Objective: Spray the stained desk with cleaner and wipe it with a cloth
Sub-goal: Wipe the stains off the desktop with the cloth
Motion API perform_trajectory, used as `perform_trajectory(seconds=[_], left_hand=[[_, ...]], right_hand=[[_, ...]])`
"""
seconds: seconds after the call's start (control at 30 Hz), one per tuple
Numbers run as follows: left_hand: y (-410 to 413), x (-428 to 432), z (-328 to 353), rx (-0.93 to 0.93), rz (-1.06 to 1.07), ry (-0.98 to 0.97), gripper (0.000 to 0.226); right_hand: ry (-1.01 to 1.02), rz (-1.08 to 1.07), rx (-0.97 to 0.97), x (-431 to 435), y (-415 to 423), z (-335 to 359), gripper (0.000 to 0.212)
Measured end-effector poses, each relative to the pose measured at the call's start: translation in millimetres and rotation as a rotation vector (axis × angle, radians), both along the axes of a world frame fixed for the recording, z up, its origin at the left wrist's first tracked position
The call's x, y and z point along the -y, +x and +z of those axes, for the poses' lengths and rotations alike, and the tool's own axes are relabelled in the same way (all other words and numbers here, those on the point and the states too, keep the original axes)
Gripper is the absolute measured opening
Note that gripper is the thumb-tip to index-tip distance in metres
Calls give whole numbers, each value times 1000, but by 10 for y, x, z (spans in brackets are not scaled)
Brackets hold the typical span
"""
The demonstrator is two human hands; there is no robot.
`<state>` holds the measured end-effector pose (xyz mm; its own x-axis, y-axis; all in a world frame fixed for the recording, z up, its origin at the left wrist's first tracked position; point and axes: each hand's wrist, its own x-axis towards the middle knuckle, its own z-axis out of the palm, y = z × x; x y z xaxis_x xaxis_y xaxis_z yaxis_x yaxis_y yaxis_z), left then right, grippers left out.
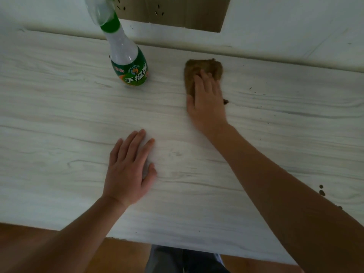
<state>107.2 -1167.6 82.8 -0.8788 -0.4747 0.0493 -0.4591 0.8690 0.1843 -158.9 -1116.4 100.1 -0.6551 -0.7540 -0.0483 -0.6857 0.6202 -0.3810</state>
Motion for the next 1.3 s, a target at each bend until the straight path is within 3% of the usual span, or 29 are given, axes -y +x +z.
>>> perform_trajectory(seconds=[0.27, 0.57, 0.87, 1.17, 1.3], left_hand=[[9, 5, 9, 33, -5, 18, 63], [11, 6, 11, 12, -3, 34, 62], [11, 10, 8, 20, 0, 42, 61], [3, 10, 1, -10, 3, 53, 61], [12, 12, 7, 4, 2, 55, 61]], right_hand=[[-50, 280, 21, -581, 625, -50, 56], [47, 90, -50, -798, 183, 56, 55], [16, 123, 0, -712, 136, -51, 52], [-1, -194, -1, 121, -564, -32, 57], [-32, -21, -42, 306, -392, -84, 53]])
